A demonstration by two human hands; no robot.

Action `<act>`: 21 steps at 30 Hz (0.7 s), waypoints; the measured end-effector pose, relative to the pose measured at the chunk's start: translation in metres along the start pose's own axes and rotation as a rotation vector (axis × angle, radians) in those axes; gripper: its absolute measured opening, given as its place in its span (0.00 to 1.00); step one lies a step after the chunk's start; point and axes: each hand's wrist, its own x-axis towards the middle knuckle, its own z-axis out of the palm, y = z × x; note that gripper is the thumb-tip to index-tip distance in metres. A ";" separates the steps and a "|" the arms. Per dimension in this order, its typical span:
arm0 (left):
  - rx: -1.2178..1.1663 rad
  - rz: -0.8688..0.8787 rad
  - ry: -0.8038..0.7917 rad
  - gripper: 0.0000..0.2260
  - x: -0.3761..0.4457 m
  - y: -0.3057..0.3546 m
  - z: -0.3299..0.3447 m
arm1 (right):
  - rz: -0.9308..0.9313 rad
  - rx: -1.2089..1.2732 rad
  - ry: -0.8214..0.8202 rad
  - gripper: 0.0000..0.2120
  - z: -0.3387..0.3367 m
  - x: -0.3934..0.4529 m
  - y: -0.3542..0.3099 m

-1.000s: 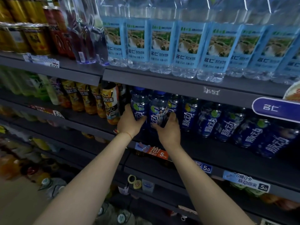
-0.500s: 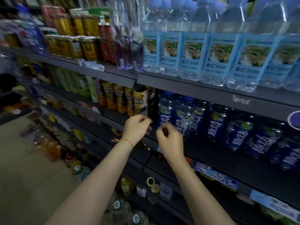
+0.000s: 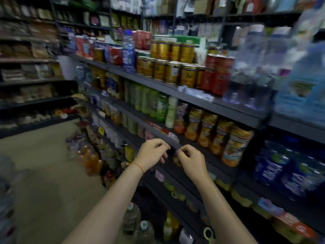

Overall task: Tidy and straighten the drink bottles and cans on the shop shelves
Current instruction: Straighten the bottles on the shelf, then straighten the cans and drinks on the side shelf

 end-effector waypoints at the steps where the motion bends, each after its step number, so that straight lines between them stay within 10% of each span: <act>1: -0.009 -0.016 0.012 0.09 0.004 -0.014 -0.028 | -0.006 0.020 -0.025 0.09 0.026 0.008 -0.014; 21: -0.017 -0.335 0.073 0.11 0.252 -0.223 -0.364 | 0.134 0.257 -0.249 0.06 0.403 0.286 -0.112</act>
